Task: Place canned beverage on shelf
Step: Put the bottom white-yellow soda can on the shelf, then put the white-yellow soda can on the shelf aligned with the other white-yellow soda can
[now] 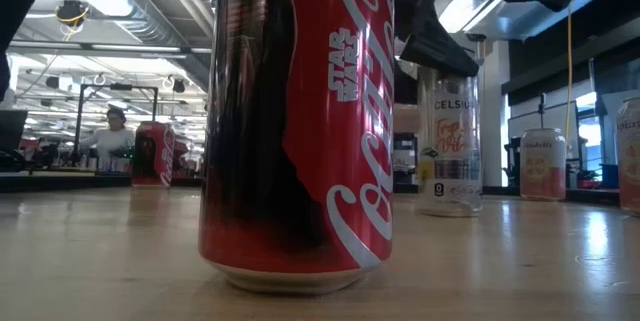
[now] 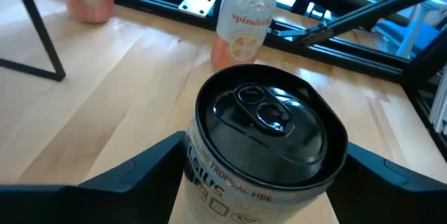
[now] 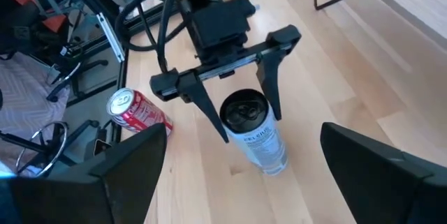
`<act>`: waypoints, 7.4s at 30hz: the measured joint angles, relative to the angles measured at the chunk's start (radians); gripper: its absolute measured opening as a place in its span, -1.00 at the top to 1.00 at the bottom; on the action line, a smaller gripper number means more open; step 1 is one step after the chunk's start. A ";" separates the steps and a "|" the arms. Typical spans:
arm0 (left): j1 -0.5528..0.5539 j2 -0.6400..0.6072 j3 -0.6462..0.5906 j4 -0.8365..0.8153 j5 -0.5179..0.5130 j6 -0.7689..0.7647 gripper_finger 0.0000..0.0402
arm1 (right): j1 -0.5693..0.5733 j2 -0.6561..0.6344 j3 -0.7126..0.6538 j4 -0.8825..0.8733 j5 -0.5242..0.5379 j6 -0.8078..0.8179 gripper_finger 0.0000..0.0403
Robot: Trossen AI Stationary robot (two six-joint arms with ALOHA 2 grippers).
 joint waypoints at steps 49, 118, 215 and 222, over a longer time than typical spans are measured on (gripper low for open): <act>0.605 0.057 0.865 -0.819 0.326 0.210 -0.12 | 0.000 -0.177 0.098 -0.086 0.285 -0.026 -0.81; 0.605 0.114 0.865 -0.753 0.240 0.283 -0.67 | 0.000 -0.177 0.098 -0.093 0.351 0.009 -0.81; -0.470 -0.621 -0.170 -0.768 -0.314 -0.425 -0.64 | 0.159 0.328 0.097 0.239 0.043 0.186 -0.81; -0.469 -0.507 -0.170 -0.669 -0.320 -0.371 -0.64 | 0.276 0.356 0.097 0.156 0.086 0.297 -0.81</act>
